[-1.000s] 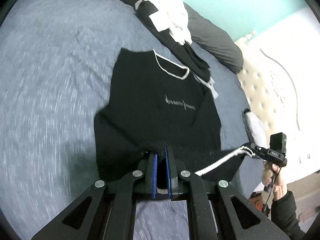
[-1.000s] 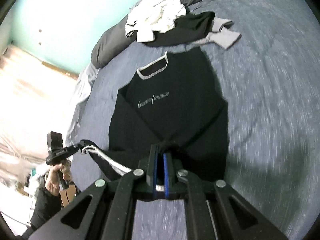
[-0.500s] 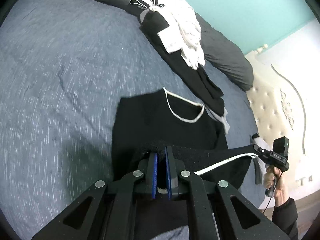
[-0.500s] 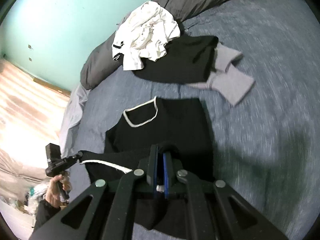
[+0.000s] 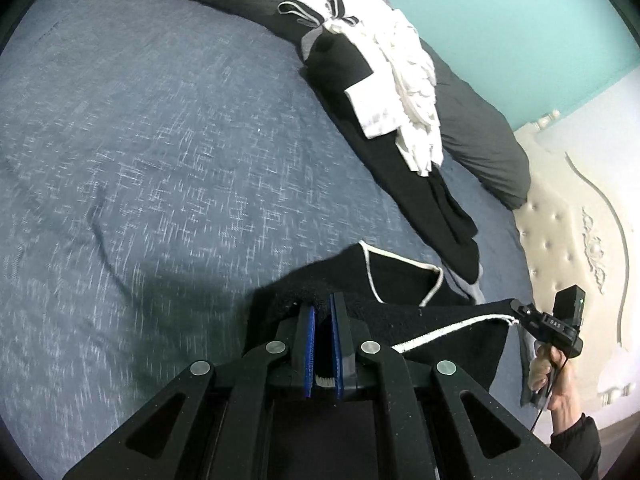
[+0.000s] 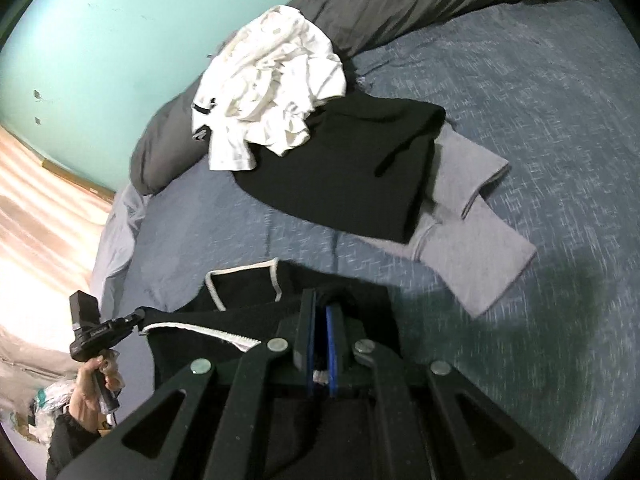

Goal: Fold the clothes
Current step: 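Lift the hem with both tools and fold it up toward the collar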

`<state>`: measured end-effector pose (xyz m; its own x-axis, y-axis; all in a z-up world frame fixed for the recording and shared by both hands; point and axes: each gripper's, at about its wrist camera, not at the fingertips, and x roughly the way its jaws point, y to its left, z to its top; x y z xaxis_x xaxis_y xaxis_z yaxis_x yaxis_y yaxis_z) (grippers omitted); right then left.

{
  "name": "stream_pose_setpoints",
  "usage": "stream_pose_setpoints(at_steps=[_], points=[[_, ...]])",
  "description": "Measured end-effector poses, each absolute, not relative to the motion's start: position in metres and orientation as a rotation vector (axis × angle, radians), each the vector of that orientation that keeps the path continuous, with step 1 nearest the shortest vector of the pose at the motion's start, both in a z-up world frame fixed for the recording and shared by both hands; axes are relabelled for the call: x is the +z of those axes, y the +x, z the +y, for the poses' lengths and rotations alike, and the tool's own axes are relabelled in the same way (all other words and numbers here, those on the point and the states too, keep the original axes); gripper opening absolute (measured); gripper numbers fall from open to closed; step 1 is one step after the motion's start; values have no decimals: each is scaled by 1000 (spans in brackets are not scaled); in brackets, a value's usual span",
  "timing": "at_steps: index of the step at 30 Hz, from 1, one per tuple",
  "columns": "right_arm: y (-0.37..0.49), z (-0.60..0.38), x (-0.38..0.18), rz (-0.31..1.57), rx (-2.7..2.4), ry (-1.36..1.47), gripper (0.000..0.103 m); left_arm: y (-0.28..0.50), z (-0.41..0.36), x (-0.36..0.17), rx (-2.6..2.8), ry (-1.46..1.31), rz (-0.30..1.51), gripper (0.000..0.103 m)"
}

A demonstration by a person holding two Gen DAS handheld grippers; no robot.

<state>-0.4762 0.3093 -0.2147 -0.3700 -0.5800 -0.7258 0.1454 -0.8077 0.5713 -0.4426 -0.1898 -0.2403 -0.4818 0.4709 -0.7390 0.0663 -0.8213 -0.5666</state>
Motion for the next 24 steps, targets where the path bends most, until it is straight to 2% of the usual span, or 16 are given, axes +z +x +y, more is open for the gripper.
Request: stream_pose_setpoints(at_steps=[7,10,11,12,14,16,18,21,24], points=[[-490,302,-255,-593,-2212,1454,6,-460,-185,-279,2386,-1510,-807,13],[-490,302,-257,-579,-2227,1424,7,-459,-186,-277,2422,-1471,-808,24],[-489,303,-255,-569,-2235,1407,8,-457,-187,-272,2453,-1442,-793,38],[-489,303,-253,-560,-2242,1389,9,-456,-190,-265,2480,-1408,-799,59],[-487,306,-246,-583,-2250,1336,11,-451,-194,-256,2496,-1359,-819,64],[-485,308,-237,-609,-2258,1285,20,-448,-193,-250,2514,-1344,-783,64],[-483,310,-228,-627,-2270,1242,57,-446,-187,-249,2534,-1362,-690,64],[-480,319,-221,-673,-2298,1210,59,-444,-177,-248,2570,-1380,-551,64],[-475,311,-219,-506,-2349,1229,59,-442,-168,-253,2610,-1391,-425,64]])
